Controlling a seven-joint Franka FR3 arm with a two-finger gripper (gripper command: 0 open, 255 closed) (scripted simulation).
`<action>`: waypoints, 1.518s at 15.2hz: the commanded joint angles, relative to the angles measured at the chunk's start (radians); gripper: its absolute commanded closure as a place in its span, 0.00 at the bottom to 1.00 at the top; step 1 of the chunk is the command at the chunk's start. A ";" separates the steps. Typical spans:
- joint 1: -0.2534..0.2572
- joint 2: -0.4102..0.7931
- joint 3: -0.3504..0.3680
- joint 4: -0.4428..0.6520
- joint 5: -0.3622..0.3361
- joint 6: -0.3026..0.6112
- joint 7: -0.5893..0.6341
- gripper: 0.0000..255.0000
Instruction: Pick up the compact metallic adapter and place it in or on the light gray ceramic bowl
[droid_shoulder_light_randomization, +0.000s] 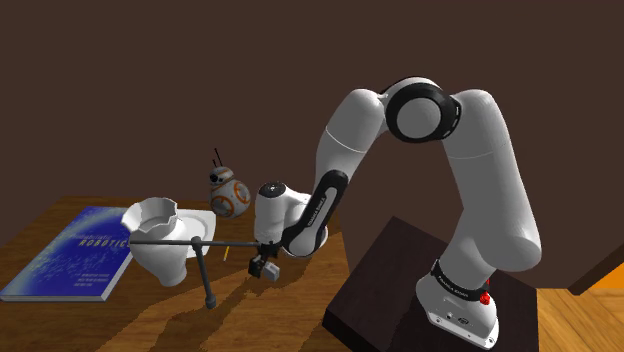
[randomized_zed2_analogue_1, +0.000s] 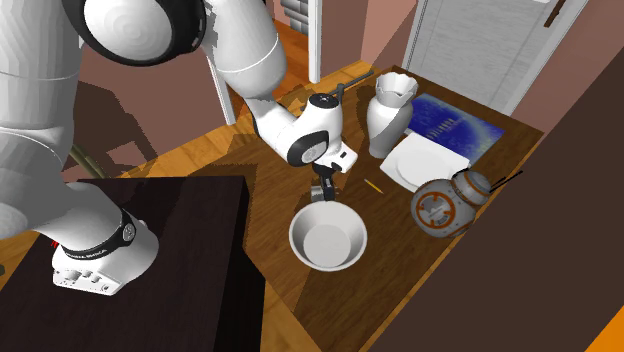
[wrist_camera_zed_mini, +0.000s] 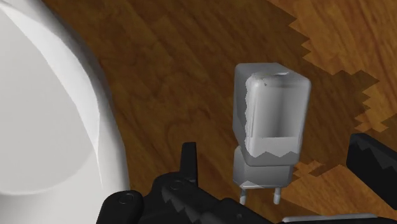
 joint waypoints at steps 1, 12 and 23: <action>0.009 0.030 -0.012 0.010 -0.005 0.013 0.007 0.00; 0.009 0.031 -0.009 0.017 -0.005 0.006 0.009 1.00; -0.016 -0.039 0.017 -0.019 0.009 -0.030 -0.006 1.00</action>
